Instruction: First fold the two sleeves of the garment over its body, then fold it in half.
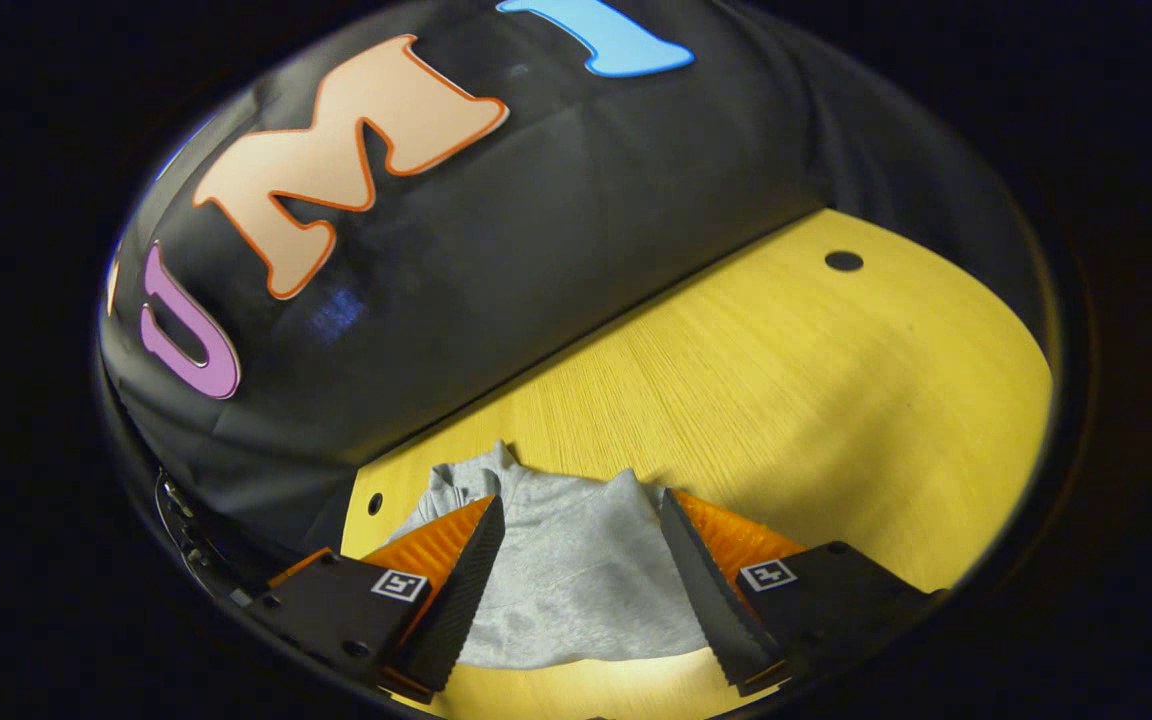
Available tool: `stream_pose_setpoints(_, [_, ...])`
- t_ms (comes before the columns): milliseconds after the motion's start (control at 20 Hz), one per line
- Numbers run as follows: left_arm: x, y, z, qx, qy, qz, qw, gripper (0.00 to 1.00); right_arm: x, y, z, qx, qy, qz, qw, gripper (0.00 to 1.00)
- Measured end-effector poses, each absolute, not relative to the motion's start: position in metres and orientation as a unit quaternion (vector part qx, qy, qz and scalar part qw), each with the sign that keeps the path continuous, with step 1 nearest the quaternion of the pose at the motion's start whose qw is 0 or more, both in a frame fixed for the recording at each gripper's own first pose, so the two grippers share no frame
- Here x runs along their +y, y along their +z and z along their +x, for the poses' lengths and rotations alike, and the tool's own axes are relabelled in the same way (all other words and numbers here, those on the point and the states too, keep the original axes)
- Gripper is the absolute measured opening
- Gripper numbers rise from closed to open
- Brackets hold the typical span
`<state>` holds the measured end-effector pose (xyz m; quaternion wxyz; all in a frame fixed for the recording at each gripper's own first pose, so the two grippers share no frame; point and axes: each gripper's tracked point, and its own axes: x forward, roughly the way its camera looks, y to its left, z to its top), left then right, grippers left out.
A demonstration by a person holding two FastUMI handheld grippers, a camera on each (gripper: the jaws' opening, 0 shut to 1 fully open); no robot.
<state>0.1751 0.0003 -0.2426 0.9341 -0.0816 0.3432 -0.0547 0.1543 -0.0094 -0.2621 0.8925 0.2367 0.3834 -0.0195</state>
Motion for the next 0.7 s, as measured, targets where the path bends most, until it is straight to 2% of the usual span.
stream_pose_setpoints(50, [0.001, -0.232, 0.178, 0.328, -0.05, -0.073, 0.941, 0.99, -0.01, -0.252, 0.153, 0.37, -0.013, 0.221, 0.902, 0.97])
stream_pose_setpoints(350, [0.009, -0.168, 0.159, 0.251, -0.035, -0.027, 0.967, 0.96, -0.023, -0.172, 0.132, 0.249, 0.001, 0.098, 0.964, 0.97])
stream_pose_setpoints(450, [0.003, -0.141, 0.14, 0.221, -0.047, -0.024, 0.974, 0.95, -0.025, -0.144, 0.119, 0.208, 0.004, 0.069, 0.976, 0.97])
stream_pose_setpoints(500, [0.004, -0.129, 0.131, 0.208, -0.049, -0.019, 0.977, 0.95, -0.025, -0.134, 0.111, 0.191, 0.005, 0.057, 0.98, 0.92])
stream_pose_setpoints(550, [0.007, -0.118, 0.123, 0.194, -0.047, -0.011, 0.98, 0.95, -0.024, -0.123, 0.104, 0.174, 0.008, 0.045, 0.984, 0.92])
stream_pose_setpoints(600, [0.01, -0.108, 0.114, 0.183, -0.043, -0.002, 0.982, 0.95, -0.025, -0.112, 0.098, 0.157, 0.009, 0.033, 0.987, 0.97])
stream_pose_setpoints(700, [0.015, -0.092, 0.095, 0.166, -0.036, 0.01, 0.985, 0.95, -0.023, -0.095, 0.086, 0.124, 0.014, 0.009, 0.992, 0.97])
